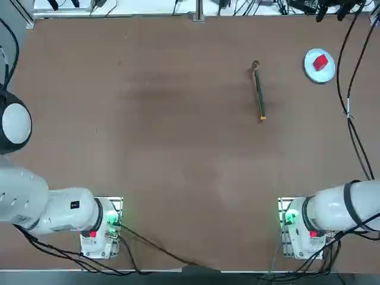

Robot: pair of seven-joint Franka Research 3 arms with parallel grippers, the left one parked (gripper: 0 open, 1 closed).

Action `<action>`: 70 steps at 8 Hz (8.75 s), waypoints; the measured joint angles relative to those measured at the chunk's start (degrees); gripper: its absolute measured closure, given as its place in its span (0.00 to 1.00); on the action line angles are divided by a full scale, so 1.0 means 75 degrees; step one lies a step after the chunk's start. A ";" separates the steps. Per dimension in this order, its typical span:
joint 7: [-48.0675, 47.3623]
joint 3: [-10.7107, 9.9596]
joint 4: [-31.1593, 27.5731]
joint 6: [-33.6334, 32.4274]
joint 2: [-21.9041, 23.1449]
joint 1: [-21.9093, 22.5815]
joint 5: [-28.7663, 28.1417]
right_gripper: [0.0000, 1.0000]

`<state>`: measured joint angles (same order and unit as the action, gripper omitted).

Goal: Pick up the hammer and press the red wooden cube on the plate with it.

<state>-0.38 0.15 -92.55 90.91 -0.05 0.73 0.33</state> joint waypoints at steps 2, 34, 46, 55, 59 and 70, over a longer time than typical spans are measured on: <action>0.0000 0.0000 0.0001 0.0000 0.0000 0.0001 0.0000 0.00; -0.2387 0.0035 -0.3794 0.8476 -0.3349 0.1833 -0.0577 0.79; 0.0212 -0.1321 -0.2551 0.5436 -0.2149 -0.0900 -0.0525 0.79; 0.1233 -0.1287 -0.2196 0.5936 -0.3413 -0.1597 -0.0820 0.79; 0.1260 -0.1211 -0.1079 0.4545 -0.3110 -0.1557 -0.0790 0.79; 0.1449 -0.1218 0.0012 0.3808 -0.3945 -0.1594 -0.1022 0.79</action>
<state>10.49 -8.99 -92.46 119.47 -29.64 -11.22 -7.33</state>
